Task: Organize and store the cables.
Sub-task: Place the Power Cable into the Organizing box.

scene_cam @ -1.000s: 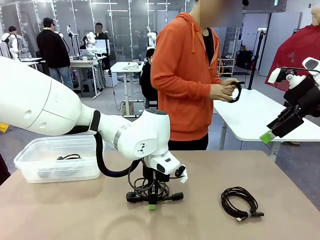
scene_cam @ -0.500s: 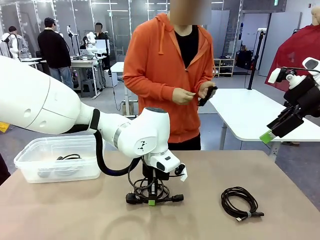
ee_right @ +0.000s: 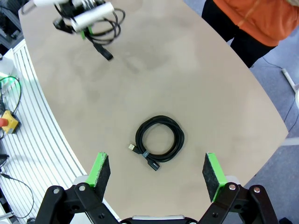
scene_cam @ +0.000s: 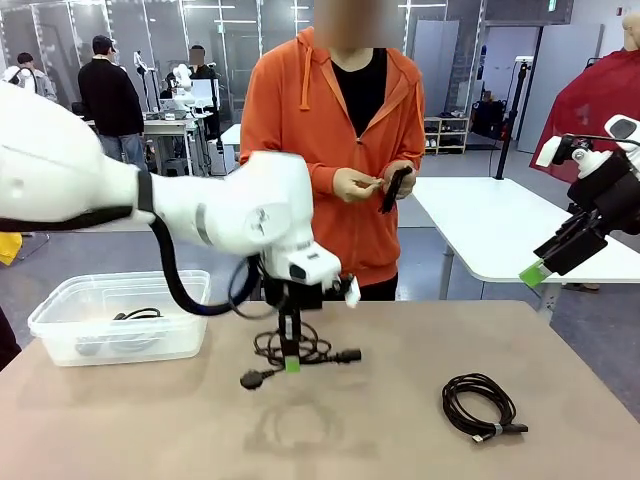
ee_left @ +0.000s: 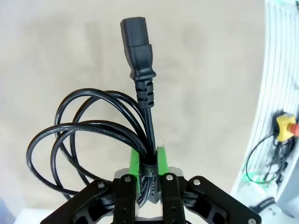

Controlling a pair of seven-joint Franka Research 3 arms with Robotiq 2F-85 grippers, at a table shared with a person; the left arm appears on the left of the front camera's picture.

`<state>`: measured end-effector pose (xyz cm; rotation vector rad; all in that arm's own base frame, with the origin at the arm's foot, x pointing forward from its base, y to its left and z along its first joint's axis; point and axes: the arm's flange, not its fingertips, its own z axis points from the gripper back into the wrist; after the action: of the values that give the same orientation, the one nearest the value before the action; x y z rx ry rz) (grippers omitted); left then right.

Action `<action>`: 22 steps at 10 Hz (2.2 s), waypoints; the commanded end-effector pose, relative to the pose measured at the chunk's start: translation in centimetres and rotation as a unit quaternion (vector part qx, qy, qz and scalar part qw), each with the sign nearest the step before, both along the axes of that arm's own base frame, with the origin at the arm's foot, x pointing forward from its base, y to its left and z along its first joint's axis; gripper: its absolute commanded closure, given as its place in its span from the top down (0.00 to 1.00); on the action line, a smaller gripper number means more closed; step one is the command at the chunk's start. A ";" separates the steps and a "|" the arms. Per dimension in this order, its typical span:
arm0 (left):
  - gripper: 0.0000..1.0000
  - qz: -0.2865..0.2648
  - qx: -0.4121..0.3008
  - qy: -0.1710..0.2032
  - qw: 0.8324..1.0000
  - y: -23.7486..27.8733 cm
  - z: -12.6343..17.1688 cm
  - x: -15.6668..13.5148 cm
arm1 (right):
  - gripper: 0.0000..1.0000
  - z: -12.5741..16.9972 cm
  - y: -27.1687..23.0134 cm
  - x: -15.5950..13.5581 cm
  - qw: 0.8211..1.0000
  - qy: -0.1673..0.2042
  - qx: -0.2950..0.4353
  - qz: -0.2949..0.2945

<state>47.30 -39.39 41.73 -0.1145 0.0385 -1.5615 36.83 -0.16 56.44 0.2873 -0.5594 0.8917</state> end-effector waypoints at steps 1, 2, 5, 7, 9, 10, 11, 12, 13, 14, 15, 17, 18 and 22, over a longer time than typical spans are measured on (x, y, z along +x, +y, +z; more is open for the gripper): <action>0.00 -0.022 -0.017 -0.003 1.000 2.2 3.9 -1.0 | 1.00 0.1 -0.1 0.1 1.000 -0.002 0.000 0.001; 0.00 -0.022 -0.019 -0.002 1.000 2.7 5.3 -0.9 | 1.00 0.1 -0.1 0.1 1.000 -0.002 0.000 0.001; 0.00 -0.009 -0.024 -0.009 1.000 3.7 8.0 -0.6 | 1.00 0.1 -0.1 0.1 1.000 -0.002 0.000 0.001; 0.00 0.001 -0.013 -0.019 1.000 3.6 7.6 -0.5 | 1.00 0.1 -0.1 0.1 1.000 -0.002 0.000 0.001; 0.00 0.001 -0.013 -0.019 1.000 3.6 7.6 -0.5 | 1.00 0.1 -0.1 0.1 1.000 -0.002 0.000 0.001; 0.00 0.001 -0.013 -0.019 1.000 3.6 7.6 -0.5 | 1.00 0.1 -0.1 0.1 1.000 -0.002 0.000 0.001; 0.00 0.001 -0.013 -0.019 1.000 3.6 7.6 -0.5 | 1.00 0.1 -0.1 0.1 1.000 -0.002 0.000 0.001; 0.00 0.001 -0.013 -0.019 1.000 3.6 7.6 -0.5 | 1.00 0.1 -0.1 0.1 1.000 -0.002 0.000 0.001; 0.17 -0.004 -0.013 -0.017 1.000 3.5 7.3 -0.4 | 1.00 0.1 -0.1 0.1 1.000 -0.002 0.000 0.001; 0.17 0.032 0.014 -0.086 0.996 5.1 7.3 1.1 | 1.00 0.1 -0.1 0.1 1.000 -0.002 0.000 0.001; 0.17 0.043 0.009 -0.064 0.997 7.1 7.3 2.2 | 1.00 0.1 -0.1 0.1 1.000 -0.002 0.000 0.001; 0.17 0.029 -0.012 -0.119 0.992 10.9 8.1 3.7 | 1.00 0.1 -0.1 0.1 1.000 -0.002 0.000 0.001; 0.17 0.006 -0.035 -0.135 0.990 13.0 8.3 4.2 | 1.00 0.1 -0.1 0.1 1.000 -0.002 0.000 0.001; 0.17 0.010 -0.046 -0.113 0.992 22.4 8.1 5.9 | 1.00 0.1 -0.1 0.1 1.000 -0.002 0.000 0.001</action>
<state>54.24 -18.69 49.80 0.0200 -0.2039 -1.5222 36.83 -0.18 56.43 0.2876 -0.5596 0.8911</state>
